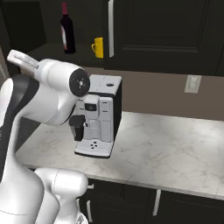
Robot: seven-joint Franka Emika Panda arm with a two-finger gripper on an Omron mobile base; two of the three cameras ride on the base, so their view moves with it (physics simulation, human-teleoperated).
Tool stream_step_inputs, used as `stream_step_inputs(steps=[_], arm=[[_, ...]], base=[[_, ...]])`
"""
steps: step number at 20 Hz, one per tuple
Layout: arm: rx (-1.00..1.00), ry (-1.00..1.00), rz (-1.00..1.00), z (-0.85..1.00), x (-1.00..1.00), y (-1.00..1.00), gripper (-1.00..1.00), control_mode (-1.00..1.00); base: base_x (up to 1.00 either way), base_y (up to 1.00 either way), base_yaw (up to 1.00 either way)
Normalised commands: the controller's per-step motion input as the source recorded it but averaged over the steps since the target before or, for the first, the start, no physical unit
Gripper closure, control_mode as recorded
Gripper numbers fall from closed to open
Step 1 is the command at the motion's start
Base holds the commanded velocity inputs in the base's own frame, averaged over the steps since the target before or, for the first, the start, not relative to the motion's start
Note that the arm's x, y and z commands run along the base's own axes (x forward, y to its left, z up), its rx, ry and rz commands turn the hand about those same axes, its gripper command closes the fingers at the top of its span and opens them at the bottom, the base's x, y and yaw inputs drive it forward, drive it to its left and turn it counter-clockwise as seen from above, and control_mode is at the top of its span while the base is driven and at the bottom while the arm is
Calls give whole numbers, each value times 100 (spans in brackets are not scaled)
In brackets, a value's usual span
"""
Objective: Open the cabinet directly in front. Then move the wine and the mug to the dining counter with the candle on it.
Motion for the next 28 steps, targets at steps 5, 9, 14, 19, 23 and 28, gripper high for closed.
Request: stream_step_inputs(steps=[5, 9, 14, 19, 23, 28], arm=[[0, 3, 31, -1, -7, 90, -100, -100], [0, 0, 28, -12, -4, 100, -100, -100], [0, -4, 16, -27, -15, 100, -100, -100], [1, -1, -3, -5, 1, 48, -100, -100], [0, 0, -6, 0, 0, 17, -100, -100], [0, 0, -3, 0, 1, 12, -100, -100]], base=[[0, 0, 0], [0, 0, 0], [0, 0, 0], [0, 0, 0], [0, 0, 0], [0, 0, 0]])
